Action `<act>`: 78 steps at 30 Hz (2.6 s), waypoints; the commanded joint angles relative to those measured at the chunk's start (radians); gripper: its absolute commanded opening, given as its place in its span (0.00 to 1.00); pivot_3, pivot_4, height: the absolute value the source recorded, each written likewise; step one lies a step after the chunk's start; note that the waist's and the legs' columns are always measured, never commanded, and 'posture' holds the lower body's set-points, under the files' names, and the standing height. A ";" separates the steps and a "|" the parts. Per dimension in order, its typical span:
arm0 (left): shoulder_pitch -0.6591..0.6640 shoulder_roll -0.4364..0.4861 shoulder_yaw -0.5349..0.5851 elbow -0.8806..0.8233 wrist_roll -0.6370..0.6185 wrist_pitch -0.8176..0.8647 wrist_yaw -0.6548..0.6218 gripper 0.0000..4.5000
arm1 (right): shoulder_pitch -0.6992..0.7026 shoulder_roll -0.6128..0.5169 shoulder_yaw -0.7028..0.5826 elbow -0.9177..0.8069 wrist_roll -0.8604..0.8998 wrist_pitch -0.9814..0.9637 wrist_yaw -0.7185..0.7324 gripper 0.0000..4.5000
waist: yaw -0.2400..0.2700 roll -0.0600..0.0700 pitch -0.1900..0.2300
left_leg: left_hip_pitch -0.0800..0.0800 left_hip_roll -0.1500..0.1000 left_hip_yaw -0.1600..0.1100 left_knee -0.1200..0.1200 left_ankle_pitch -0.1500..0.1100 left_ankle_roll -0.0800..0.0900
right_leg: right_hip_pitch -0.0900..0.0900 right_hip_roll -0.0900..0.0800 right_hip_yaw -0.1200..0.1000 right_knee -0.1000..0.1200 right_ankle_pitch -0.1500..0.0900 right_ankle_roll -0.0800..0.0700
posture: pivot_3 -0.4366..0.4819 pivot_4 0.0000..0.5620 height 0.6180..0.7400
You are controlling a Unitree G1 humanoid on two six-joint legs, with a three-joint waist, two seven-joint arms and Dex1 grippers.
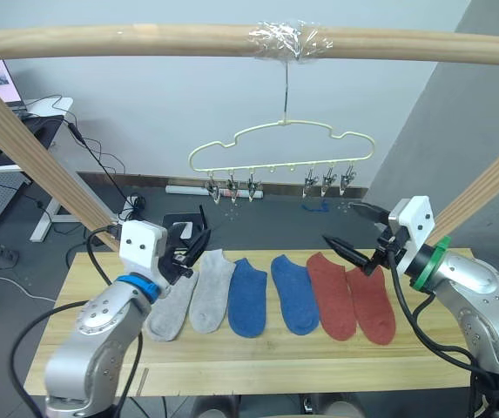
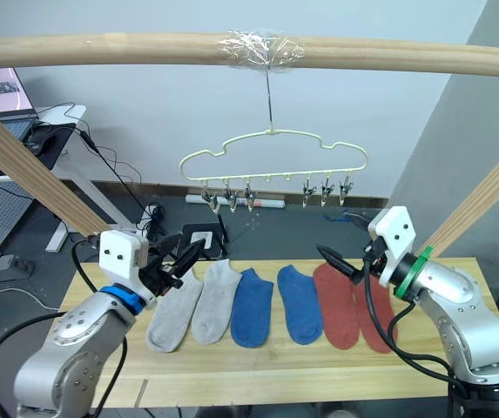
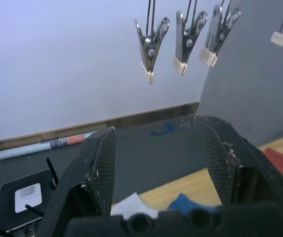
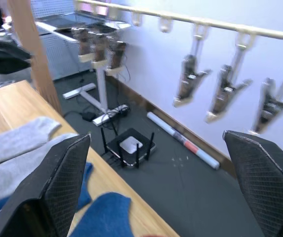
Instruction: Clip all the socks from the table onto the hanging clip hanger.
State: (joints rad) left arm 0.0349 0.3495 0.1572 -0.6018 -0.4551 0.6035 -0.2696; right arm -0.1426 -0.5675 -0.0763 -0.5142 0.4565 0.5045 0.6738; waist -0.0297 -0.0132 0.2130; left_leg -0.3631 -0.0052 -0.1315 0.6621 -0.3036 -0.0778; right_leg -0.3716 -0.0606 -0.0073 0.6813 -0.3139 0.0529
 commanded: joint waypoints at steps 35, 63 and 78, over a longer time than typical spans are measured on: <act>-0.233 -0.153 -0.077 0.318 0.220 -0.433 0.031 0.62 | -0.144 0.064 0.061 0.025 0.095 -0.045 0.066 1.00 | -0.001 -0.001 -0.005 | 0.000 0.000 0.000 0.001 0.001 0.001 | 0.000 0.001 0.000 0.000 0.002 0.000 | 0.43 0.30 1.00; -0.282 -0.155 -0.091 0.417 0.252 -0.487 0.008 0.62 | -0.118 0.053 0.056 -0.021 0.111 -0.024 0.050 1.00 | -0.003 -0.001 -0.005 | 0.000 0.000 0.000 0.000 0.000 0.004 | 0.000 0.001 0.000 -0.001 0.002 0.000 | 0.40 0.33 1.00; -0.293 -0.160 -0.092 0.433 0.242 -0.500 0.007 0.31 | -0.112 0.047 0.053 -0.027 0.115 -0.021 0.038 1.00 | -0.003 -0.001 -0.005 | 0.000 0.000 0.000 0.000 0.000 0.004 | 0.000 0.001 0.000 -0.001 0.002 0.000 | 0.40 0.33 1.00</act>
State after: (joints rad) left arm -0.2479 0.1924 0.0652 -0.1512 -0.2117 0.1246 -0.2557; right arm -0.2544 -0.5109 0.0007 -0.4839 0.5519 0.4884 0.7152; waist -0.0329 -0.0140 0.2079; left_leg -0.3636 -0.0053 -0.1319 0.6626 -0.3041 -0.0733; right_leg -0.3721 -0.0599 -0.0075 0.6806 -0.3120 0.0534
